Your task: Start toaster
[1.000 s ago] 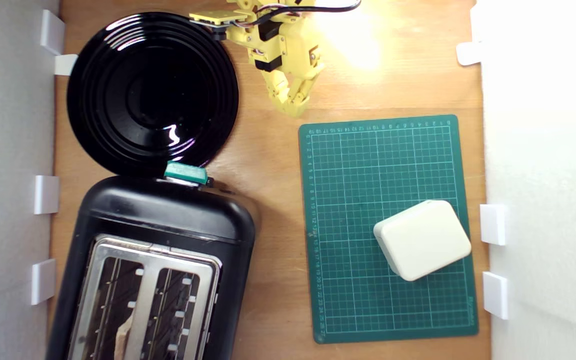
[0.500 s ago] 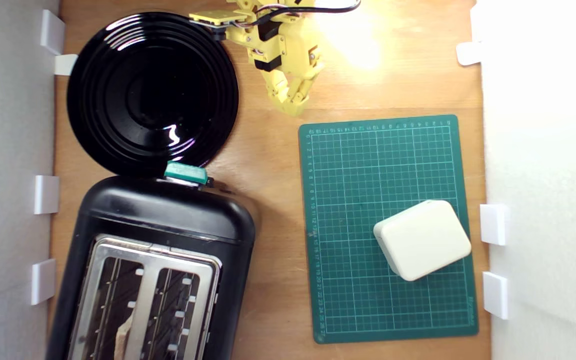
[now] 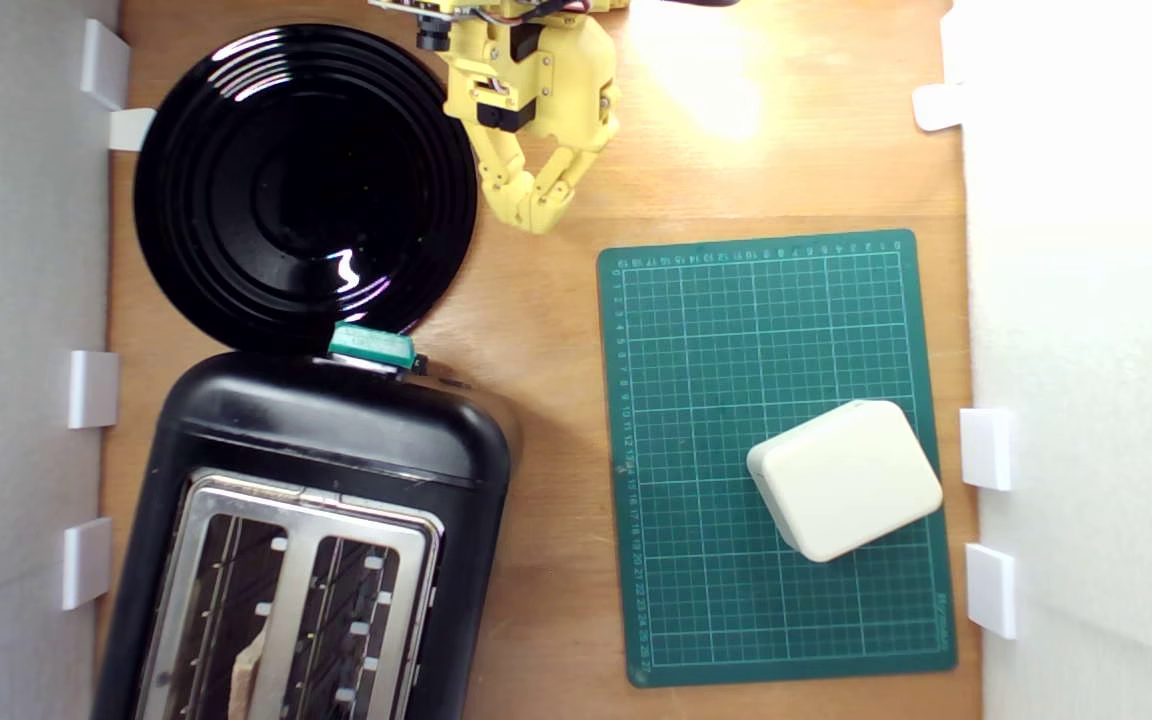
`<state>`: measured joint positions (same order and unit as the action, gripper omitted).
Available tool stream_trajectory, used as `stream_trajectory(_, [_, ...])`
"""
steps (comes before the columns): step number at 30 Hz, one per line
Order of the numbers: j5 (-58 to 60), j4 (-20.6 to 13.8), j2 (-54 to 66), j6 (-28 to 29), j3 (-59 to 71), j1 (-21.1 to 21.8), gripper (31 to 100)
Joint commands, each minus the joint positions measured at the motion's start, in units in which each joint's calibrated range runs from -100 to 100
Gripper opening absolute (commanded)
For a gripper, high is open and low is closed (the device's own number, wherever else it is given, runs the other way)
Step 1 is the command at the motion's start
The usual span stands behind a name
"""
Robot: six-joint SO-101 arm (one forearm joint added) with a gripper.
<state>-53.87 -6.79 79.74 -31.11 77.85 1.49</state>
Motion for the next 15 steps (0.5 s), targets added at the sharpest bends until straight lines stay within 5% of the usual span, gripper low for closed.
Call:
stream_trajectory(1, [-0.30,-7.56,-7.88,-0.58,-11.74,0.49,31.4])
stream_trajectory(6, [-0.30,-15.35,-14.21,-3.15,-19.29,0.10,31.4])
stream_trajectory(15, [-0.39,-14.32,-21.87,-12.27,-32.82,-6.57,31.4])
